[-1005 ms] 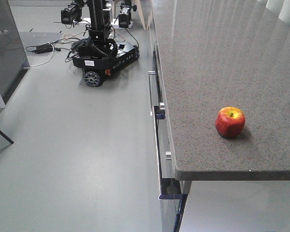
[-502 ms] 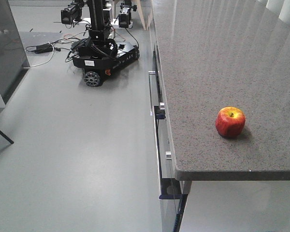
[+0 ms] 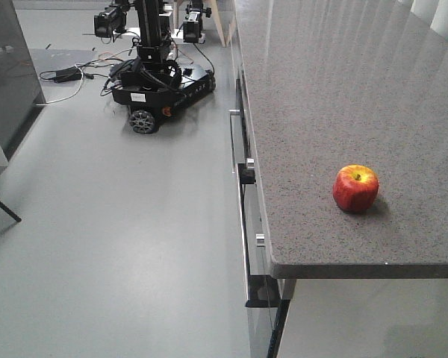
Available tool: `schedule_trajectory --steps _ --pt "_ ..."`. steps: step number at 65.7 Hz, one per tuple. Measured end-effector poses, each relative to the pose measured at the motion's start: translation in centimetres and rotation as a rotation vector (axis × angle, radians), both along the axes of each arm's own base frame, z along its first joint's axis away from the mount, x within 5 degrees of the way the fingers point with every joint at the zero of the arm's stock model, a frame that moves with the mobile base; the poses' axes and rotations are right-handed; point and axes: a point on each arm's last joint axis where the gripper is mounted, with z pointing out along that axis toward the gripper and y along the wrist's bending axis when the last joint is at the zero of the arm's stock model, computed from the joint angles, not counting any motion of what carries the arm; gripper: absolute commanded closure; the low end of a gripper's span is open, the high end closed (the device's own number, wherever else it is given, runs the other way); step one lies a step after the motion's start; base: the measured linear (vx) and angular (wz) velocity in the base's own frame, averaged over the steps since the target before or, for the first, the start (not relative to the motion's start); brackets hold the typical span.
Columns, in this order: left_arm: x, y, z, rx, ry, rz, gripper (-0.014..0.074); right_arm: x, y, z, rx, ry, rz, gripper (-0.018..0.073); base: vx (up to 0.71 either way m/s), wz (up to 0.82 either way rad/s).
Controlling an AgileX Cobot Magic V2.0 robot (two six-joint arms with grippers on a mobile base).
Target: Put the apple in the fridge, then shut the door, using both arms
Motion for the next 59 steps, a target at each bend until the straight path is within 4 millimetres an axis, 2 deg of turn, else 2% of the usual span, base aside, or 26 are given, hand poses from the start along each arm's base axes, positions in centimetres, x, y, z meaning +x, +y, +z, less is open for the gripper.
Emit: schedule_trajectory --steps 9,17,25,30,39,45,59 --pt "0.0 0.0 0.0 0.0 0.0 0.0 0.0602 1.8 -0.1 1.8 0.008 0.145 -0.014 0.0534 0.0 0.0" --pt "0.0 0.0 0.0 0.0 0.0 0.0 0.0602 3.8 -0.2 2.8 0.021 0.277 -0.021 0.0431 0.0 0.0" --pt "0.0 0.0 0.0 0.0 0.0 0.0 0.0602 5.7 -0.1 3.2 0.021 0.394 0.002 0.0242 0.0 0.0" --pt "0.0 0.0 0.0 0.0 0.0 0.0 0.0602 6.9 0.3 3.3 0.016 0.451 0.048 0.0077 0.0 0.0" --pt "0.0 0.0 0.0 0.0 0.0 0.0 0.0602 9.3 1.0 3.1 0.012 0.524 0.138 -0.0115 0.0 0.0" --pt "0.0 0.0 0.0 0.0 0.0 0.0 0.0602 11.0 1.3 2.6 0.0 0.578 0.186 -0.017 0.0 0.0" --pt "0.0 0.0 0.0 0.0 0.0 0.0 0.0602 15.5 1.5 1.0 -0.039 0.716 0.251 -0.015 0.0 0.0"
